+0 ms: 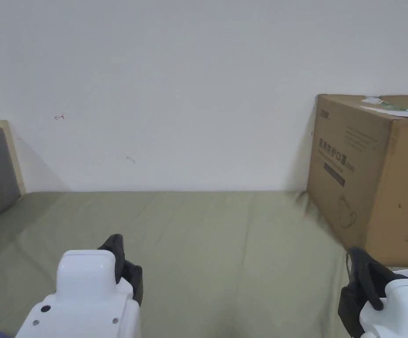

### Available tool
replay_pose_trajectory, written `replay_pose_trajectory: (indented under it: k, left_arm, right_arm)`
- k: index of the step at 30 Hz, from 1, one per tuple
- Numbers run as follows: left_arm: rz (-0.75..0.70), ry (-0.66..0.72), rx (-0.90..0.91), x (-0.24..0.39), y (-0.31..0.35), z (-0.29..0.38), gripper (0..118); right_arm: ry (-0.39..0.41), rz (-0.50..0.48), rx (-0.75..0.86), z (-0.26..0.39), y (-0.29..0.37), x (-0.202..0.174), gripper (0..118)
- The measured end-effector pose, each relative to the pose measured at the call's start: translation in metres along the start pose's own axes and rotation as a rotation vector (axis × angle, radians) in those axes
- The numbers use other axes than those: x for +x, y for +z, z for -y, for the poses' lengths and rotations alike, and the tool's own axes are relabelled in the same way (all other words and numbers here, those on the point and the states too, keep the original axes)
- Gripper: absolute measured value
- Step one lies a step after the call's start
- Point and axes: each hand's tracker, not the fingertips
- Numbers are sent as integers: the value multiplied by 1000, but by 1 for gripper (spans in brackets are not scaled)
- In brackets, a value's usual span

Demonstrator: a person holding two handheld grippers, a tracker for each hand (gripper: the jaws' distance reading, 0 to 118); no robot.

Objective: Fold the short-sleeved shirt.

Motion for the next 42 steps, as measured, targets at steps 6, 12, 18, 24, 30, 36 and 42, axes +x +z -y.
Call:
replay_pose_trajectory:
  k: [6, 12, 18, 24, 30, 36, 42]
  left_arm:
    - [-14, 1, -18, -1, 5, 7, 0]
    - [-11, -9, -36, -1, 7, 4, 4]
    - [16, 20, -35, -5, 8, 2, 112]
    - [11, 4, -13, -3, 6, -1, 118]
    - [24, -1, -1, -5, 6, 2, 118]
    - [9, 53, -9, -6, 7, 2, 118]
    - [-89, -12, -68, 2, 2, 10, 118]
  right_arm:
    - [-31, 18, -65, 8, 0, -1, 0]
    - [-43, 66, -129, 2, -5, -1, 14]
    - [-37, 59, -114, -1, -3, -3, 93]
    - [32, 31, -104, 0, -2, -9, 118]
    - [-13, 33, -114, -3, -5, -5, 118]
    - [-10, 25, -127, -3, -8, -7, 118]
    - [-10, 7, -134, 0, -10, -9, 118]
